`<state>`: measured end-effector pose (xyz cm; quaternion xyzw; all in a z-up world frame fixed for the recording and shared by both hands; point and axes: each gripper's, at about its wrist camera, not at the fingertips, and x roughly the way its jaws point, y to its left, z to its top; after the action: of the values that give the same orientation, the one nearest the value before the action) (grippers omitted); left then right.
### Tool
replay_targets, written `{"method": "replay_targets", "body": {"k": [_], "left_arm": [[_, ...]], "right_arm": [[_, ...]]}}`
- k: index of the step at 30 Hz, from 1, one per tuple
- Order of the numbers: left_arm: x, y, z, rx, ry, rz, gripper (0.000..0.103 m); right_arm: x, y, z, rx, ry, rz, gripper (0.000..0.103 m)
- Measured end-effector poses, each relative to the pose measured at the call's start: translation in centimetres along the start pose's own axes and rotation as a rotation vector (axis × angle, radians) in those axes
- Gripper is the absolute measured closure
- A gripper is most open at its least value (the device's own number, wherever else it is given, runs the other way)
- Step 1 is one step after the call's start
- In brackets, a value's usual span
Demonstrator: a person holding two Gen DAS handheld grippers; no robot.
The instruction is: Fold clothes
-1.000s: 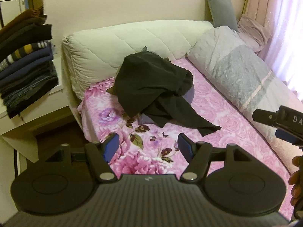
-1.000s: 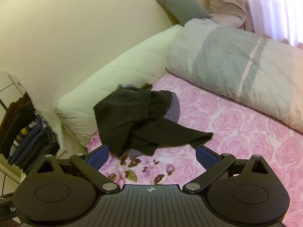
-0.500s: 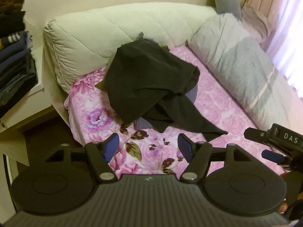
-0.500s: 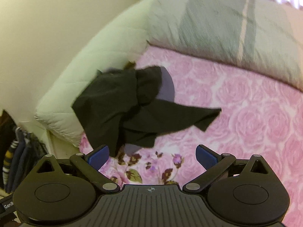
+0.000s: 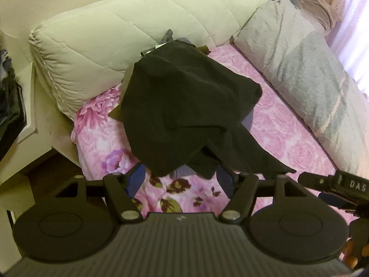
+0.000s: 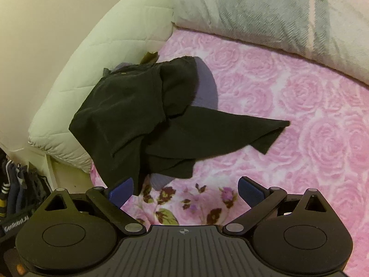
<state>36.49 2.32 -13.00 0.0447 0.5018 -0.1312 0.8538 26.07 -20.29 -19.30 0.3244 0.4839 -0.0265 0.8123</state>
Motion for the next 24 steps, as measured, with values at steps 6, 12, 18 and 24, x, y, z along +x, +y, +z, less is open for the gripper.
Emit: {"method": "replay_targets", "body": {"k": [6, 12, 18, 24], "left_arm": [[4.1, 1.2, 2.6, -0.001, 0.030, -0.008, 0.038], [7.6, 2.4, 5.4, -0.005, 0.023, -0.032, 0.039], [9.9, 3.4, 8.7, -0.014, -0.020, -0.041, 0.039], [12.0, 4.5, 11.5, -0.062, -0.059, -0.061, 0.039]], "right_arm": [[3.5, 0.1, 2.1, 0.033, 0.014, 0.008, 0.012], [6.8, 0.3, 4.7, 0.068, -0.007, 0.013, 0.012], [9.9, 0.6, 7.5, 0.102, -0.043, 0.043, 0.012], [12.7, 0.8, 10.3, 0.176, -0.082, 0.108, 0.012]]}}
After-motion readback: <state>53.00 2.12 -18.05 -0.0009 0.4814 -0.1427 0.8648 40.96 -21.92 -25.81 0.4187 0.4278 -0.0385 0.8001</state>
